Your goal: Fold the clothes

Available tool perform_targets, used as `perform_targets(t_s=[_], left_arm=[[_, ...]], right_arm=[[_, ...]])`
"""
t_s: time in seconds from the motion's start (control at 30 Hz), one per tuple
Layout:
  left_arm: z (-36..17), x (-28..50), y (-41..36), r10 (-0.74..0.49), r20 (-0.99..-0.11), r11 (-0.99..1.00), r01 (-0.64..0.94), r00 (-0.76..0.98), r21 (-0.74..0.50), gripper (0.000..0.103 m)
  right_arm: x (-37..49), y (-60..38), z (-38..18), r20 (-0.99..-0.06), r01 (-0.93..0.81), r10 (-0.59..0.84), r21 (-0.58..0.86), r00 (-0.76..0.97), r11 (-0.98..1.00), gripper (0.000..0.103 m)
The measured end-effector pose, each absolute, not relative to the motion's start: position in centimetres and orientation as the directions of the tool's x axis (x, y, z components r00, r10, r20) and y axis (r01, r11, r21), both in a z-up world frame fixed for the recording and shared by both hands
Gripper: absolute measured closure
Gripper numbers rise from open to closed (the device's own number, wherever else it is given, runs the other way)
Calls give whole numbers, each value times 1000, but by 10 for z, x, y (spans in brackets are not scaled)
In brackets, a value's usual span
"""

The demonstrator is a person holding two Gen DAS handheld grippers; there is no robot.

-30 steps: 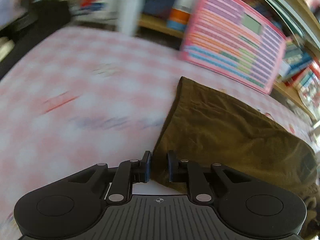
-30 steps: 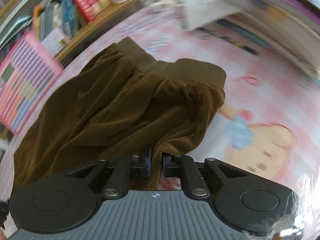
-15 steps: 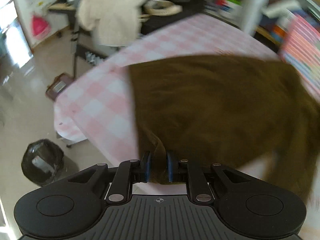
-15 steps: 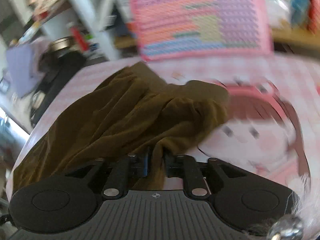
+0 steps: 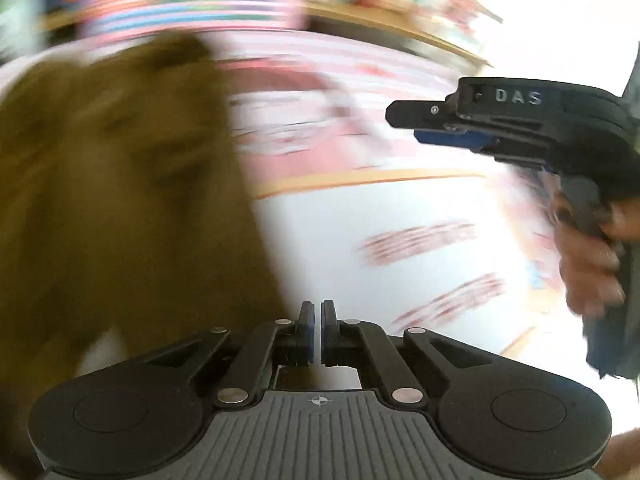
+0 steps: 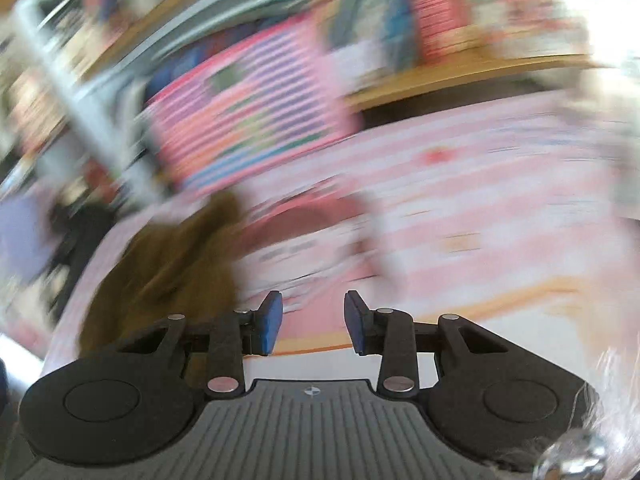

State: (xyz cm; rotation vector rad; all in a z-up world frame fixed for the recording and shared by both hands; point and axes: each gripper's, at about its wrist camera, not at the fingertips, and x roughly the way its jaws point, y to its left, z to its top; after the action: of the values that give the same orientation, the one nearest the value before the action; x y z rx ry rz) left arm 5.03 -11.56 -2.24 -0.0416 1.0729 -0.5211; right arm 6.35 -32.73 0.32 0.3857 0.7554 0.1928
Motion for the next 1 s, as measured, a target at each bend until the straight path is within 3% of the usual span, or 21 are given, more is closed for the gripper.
perform_targets(t_s=[0.17, 0.23, 0.33, 0.47, 0.6, 0.77, 1.0], left_arm=[[5, 89, -190, -509, -734, 827, 492, 449, -273, 98], [16, 87, -192, -526, -704, 819, 508, 476, -268, 88], [20, 80, -174, -483, -705, 847, 482, 519, -226, 87], [10, 63, -98, -314, -743, 946, 263, 591, -191, 87], [0, 30, -21, -71, -799, 996, -6, 597, -93, 73], [-13, -11, 69, 203, -830, 948, -316, 519, 35, 73], [-39, -32, 66, 165, -850, 941, -337, 500, -16, 76]], right_arm=[[24, -404, 9, -635, 180, 133, 403, 761, 897, 70], [16, -417, 4, -656, 211, 124, 408, 744, 888, 69], [13, -410, -7, -680, 197, 169, 426, 714, 883, 69], [23, -369, -18, -695, 48, 345, 478, 631, 877, 68], [37, -308, -21, -685, -189, 538, 519, 490, 833, 64], [36, -231, -29, -740, -408, 609, 481, 285, 776, 63], [25, -197, -39, -783, -522, 597, 440, 174, 731, 63]])
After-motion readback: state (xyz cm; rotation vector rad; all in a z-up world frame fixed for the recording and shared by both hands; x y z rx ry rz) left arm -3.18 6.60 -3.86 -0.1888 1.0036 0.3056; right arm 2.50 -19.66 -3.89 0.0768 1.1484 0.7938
